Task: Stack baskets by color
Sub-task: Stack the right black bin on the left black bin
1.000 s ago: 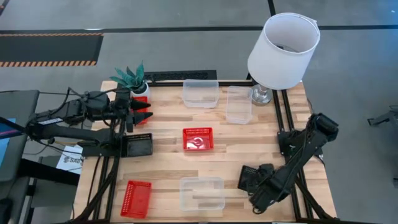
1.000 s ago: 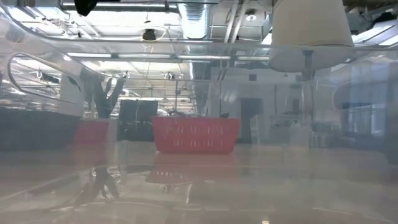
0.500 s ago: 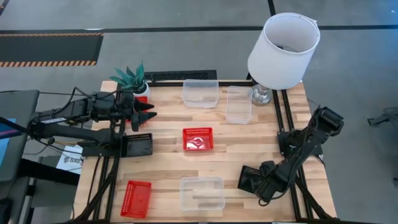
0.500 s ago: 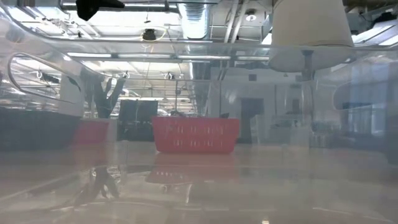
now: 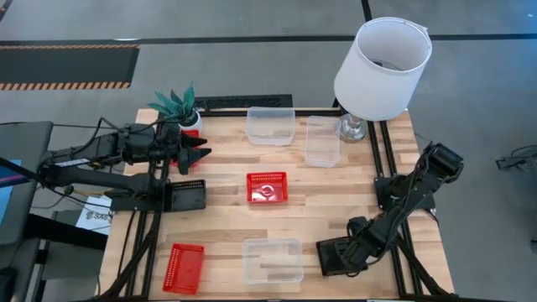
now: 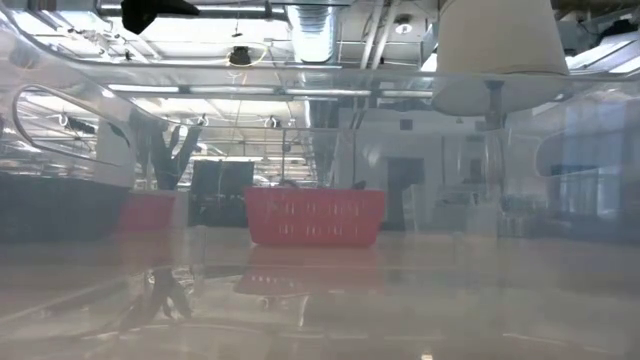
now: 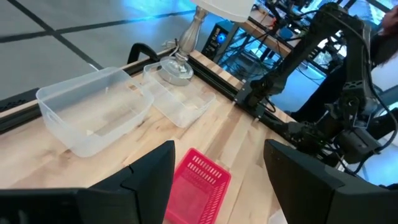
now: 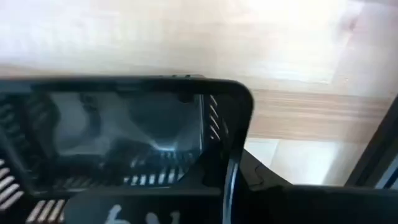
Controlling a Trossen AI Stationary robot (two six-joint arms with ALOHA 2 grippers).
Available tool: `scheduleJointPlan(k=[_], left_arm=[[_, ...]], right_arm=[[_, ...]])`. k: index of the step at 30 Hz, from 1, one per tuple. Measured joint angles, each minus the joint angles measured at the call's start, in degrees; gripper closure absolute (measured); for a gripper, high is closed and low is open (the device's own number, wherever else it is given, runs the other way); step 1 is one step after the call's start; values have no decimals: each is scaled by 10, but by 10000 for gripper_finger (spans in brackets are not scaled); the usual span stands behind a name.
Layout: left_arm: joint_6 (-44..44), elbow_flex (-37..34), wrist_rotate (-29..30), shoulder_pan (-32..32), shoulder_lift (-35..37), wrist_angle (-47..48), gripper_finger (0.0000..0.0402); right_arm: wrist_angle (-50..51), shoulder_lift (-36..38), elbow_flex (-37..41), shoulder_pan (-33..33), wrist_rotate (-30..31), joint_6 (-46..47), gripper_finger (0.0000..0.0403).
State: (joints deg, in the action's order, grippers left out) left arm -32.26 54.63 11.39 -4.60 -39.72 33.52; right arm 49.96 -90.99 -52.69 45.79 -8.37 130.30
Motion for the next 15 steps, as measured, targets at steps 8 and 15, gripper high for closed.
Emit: scheduleJointPlan(k=[8,15], left_arm=[[15,0,-9,0,0,7,168],[27,0,-41,0,9,46,168]], right_arm=[[148,73,-47,-54,116,-22,392],[267,160,-117,-112,309,-52,395]])
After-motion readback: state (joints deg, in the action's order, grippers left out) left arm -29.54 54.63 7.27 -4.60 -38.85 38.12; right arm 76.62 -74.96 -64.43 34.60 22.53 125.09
